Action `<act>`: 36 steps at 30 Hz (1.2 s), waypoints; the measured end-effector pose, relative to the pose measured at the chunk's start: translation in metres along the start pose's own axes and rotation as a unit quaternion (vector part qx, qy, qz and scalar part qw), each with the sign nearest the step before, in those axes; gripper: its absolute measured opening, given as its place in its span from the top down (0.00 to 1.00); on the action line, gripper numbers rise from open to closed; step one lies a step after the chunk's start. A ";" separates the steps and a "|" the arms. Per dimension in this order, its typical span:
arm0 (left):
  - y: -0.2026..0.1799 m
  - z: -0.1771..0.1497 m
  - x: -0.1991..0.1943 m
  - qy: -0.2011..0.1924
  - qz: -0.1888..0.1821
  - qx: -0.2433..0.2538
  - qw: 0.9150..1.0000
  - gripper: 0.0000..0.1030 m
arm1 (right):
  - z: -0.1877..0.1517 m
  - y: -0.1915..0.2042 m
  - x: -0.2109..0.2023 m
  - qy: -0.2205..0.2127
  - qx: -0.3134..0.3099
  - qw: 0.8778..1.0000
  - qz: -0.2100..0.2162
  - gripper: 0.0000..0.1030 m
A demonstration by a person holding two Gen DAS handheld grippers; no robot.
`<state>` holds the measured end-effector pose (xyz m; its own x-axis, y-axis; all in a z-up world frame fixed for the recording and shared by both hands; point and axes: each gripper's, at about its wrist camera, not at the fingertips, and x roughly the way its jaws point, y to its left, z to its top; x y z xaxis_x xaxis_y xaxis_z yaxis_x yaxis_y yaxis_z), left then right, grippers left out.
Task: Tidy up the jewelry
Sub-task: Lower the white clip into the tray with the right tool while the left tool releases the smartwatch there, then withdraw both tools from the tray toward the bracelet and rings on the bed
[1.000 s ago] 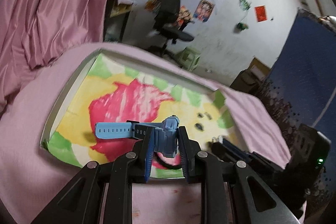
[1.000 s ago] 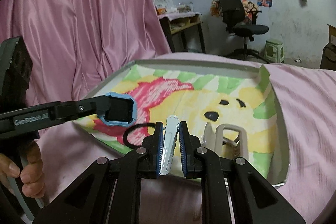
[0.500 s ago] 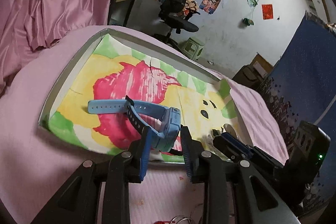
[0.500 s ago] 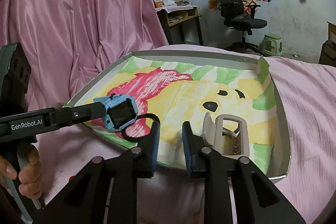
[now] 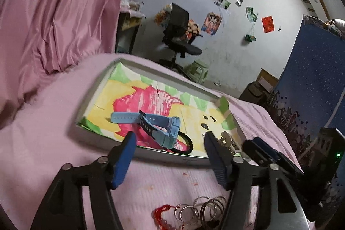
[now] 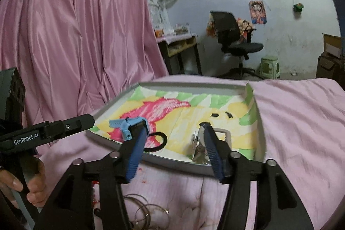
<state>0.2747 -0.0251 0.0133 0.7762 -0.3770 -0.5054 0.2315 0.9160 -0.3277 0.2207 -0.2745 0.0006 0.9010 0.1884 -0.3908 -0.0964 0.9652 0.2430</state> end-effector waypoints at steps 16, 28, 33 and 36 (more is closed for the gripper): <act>-0.014 -0.035 -0.073 -0.072 0.057 0.076 0.993 0.01 | -0.013 0.011 -0.076 -0.077 -0.019 0.997 -0.019 0.07; -0.011 -0.062 -0.101 -0.071 0.070 0.097 0.990 0.00 | -0.035 0.012 -0.104 -0.053 -0.038 0.997 -0.031 0.05; -0.006 -0.068 -0.102 -0.058 0.069 0.097 0.991 0.00 | -0.044 0.006 -0.108 -0.025 -0.041 0.998 -0.040 0.05; -0.004 -0.070 -0.100 -0.050 0.067 0.095 0.992 0.00 | -0.046 0.000 -0.107 -0.008 -0.039 0.998 -0.045 0.05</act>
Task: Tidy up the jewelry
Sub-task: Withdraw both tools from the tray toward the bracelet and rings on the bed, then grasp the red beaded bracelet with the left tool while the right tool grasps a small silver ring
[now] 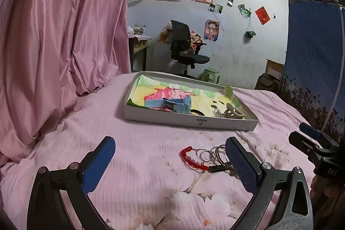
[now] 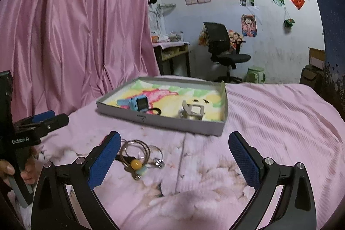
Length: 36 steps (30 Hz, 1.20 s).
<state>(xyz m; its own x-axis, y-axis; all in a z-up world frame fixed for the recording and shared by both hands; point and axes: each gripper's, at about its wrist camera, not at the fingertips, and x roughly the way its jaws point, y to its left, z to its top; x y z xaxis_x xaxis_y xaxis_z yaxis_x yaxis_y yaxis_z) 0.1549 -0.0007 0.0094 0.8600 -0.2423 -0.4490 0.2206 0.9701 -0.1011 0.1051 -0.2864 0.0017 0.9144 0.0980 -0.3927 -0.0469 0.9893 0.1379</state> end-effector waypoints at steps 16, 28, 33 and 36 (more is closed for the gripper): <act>0.000 -0.007 0.028 0.089 -0.017 0.007 0.996 0.00 | -0.014 0.005 0.030 0.093 -0.021 0.995 0.012 0.15; -0.005 -0.013 0.054 0.148 -0.067 0.006 0.987 0.19 | -0.024 0.012 0.046 0.142 -0.037 0.989 0.034 0.55; -0.008 -0.012 0.066 0.169 -0.091 0.000 0.981 0.29 | -0.026 0.013 0.052 0.159 -0.038 0.986 0.040 0.67; -0.009 -0.010 0.074 0.178 -0.106 -0.011 0.978 0.33 | -0.027 0.015 0.056 0.170 -0.041 0.984 0.046 0.69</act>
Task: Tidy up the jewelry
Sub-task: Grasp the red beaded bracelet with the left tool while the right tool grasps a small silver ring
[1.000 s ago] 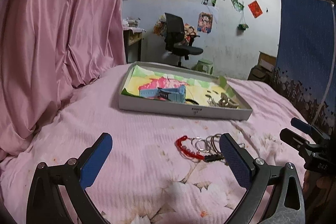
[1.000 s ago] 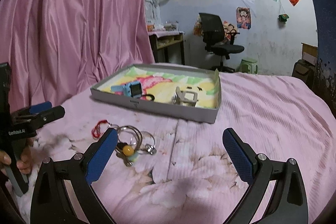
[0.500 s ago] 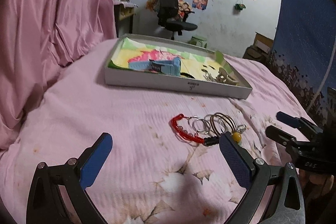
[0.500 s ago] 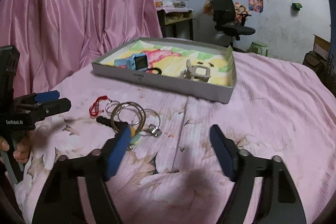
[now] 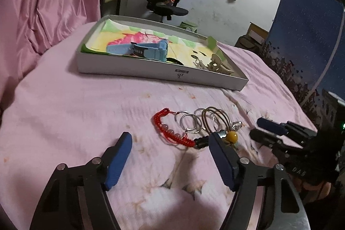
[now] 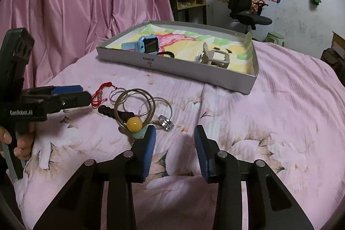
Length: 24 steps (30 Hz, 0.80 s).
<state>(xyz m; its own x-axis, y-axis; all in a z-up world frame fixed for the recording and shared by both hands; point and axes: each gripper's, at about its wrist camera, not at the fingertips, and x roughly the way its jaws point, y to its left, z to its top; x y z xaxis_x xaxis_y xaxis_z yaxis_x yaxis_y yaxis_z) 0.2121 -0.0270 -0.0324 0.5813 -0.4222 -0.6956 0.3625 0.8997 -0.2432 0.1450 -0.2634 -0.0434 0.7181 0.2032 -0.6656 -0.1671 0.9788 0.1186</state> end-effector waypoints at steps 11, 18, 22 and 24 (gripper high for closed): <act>0.004 0.006 0.024 0.041 0.003 -0.020 0.999 0.51 | 0.007 0.002 0.018 0.024 -0.003 1.000 0.014 0.73; 0.007 0.004 0.026 0.044 0.010 -0.028 0.999 0.68 | 0.008 0.002 0.024 0.031 -0.004 0.999 0.026 0.86; 0.013 0.004 0.026 0.043 0.007 -0.040 0.998 0.80 | 0.006 0.003 0.023 0.031 -0.003 0.999 0.029 0.90; 0.015 0.003 0.026 0.042 0.007 -0.045 0.998 0.86 | 0.007 0.002 0.023 0.031 0.000 0.999 0.030 0.93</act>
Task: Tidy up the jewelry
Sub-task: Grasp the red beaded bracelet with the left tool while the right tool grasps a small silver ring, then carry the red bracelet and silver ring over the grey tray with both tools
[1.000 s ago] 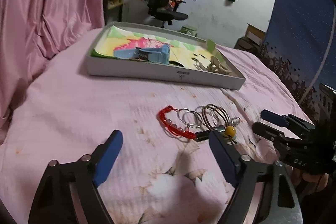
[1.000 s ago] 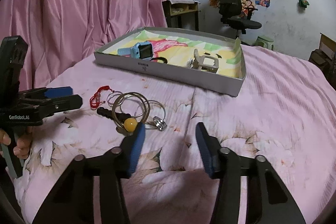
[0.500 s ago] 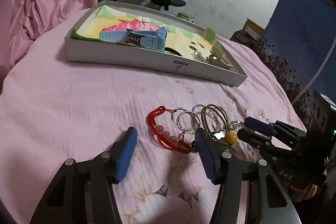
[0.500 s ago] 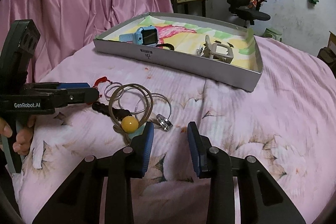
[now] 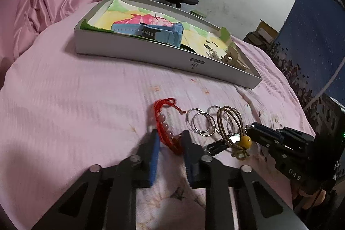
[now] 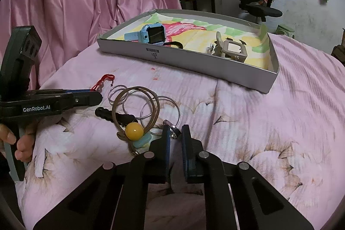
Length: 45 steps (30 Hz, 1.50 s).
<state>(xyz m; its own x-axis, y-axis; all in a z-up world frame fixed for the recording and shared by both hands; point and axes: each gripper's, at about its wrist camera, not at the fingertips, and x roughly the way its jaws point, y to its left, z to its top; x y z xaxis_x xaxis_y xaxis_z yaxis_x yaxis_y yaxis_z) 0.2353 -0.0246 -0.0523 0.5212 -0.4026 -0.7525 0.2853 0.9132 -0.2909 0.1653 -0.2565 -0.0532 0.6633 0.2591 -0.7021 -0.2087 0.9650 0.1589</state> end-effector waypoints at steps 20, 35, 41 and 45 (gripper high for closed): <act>-0.005 -0.002 -0.018 -0.054 -0.006 0.005 0.999 0.94 | 0.004 -0.014 -0.014 -0.049 0.033 0.998 0.007 0.94; -0.026 0.017 -0.041 -0.121 0.009 0.041 0.992 0.94 | 0.026 -0.020 -0.024 -0.128 0.047 0.991 0.009 0.94; -0.032 0.044 -0.046 -0.157 0.014 0.051 0.986 0.94 | 0.050 -0.017 -0.016 -0.160 0.036 0.986 -0.001 0.94; -0.027 0.066 -0.043 -0.177 0.013 0.038 0.983 0.94 | 0.068 -0.017 -0.005 -0.175 0.030 0.984 -0.009 0.94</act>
<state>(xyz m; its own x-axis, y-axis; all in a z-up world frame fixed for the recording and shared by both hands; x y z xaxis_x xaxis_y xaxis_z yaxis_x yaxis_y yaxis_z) 0.2586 -0.0360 0.0266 0.7725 -0.3880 -0.5028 0.3200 0.9216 -0.2196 0.2140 -0.2713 -0.0049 0.8756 0.2303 -0.4246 -0.1592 0.9675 0.1963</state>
